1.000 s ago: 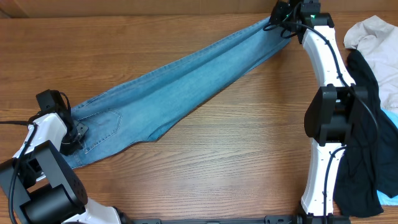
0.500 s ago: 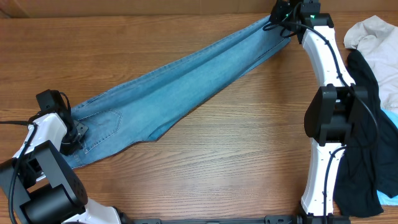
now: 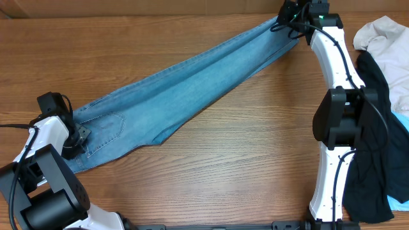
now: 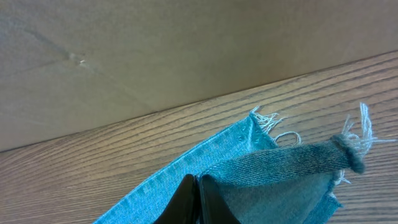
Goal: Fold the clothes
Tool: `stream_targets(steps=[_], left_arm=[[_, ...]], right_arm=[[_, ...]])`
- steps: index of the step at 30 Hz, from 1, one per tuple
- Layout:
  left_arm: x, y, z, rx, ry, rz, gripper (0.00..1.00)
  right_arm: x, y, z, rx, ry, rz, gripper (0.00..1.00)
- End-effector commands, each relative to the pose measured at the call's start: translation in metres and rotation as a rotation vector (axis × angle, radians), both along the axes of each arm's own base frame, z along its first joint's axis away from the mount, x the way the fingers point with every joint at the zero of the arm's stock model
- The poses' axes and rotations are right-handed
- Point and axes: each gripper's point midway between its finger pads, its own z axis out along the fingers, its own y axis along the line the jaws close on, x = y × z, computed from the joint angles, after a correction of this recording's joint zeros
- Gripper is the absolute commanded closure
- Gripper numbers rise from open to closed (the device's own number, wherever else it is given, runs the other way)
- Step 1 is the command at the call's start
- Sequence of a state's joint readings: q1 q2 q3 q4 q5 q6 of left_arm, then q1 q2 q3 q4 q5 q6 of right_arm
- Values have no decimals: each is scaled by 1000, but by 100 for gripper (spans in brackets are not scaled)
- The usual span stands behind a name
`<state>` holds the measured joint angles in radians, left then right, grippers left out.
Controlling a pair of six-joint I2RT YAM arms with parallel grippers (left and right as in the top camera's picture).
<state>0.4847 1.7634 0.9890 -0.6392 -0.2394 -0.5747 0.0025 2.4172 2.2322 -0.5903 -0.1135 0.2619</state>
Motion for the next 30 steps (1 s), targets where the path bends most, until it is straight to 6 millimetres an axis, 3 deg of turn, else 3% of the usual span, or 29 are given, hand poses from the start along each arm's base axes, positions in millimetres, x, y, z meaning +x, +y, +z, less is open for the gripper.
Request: stream_targets(steps=[1, 4, 5, 6, 15, 21, 26, 30], left_arm=[[-23, 0, -12, 4, 74, 30, 88], [-23, 0, -12, 3, 75, 30, 88], [-23, 0, -12, 3, 75, 30, 87], [-23, 0, -12, 3, 75, 30, 88], [-23, -1, -13, 0, 76, 25, 87], [-22, -1, -13, 0, 74, 26, 87], [-22, -1, -13, -4, 74, 21, 86], [-22, -2, -13, -7, 72, 21, 86]], right_arm=[[7, -39, 20, -72, -57, -116, 94], [15, -36, 7, -70, -67, -96, 34], [19, -30, 3, -75, -85, -50, 21], [22, -26, -1, -80, -93, -12, 17], [12, -37, -21, -84, -17, -11, 12], [-6, -68, -44, -150, 98, -102, 12], [-22, -82, -70, -151, 198, -120, 16], [-28, -77, -103, -140, 259, -78, 18]])
